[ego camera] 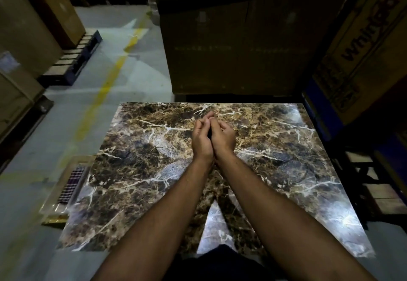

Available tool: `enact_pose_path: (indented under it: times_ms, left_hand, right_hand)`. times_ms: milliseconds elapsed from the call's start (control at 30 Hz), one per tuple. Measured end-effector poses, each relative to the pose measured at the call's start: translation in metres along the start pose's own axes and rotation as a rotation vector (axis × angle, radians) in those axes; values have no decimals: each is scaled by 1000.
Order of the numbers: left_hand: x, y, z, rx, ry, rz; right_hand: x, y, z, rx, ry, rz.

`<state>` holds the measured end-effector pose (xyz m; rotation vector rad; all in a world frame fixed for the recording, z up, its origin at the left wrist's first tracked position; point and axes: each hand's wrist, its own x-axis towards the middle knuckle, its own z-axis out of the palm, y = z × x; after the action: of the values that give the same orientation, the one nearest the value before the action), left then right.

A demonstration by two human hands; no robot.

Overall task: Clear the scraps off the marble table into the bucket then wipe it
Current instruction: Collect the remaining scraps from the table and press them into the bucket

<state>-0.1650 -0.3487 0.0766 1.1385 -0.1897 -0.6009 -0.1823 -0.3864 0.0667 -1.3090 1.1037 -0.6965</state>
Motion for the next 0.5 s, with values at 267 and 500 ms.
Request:
enact_pose_path:
  times_ms: [267, 500]
  left_hand:
    - [-12, -8, -17, 3, 14, -48]
    - [-27, -22, -37, 391, -110, 125]
  right_hand:
    - [-9, 13, 0, 27, 106, 149]
    - [-25, 30, 0, 548, 43, 407]
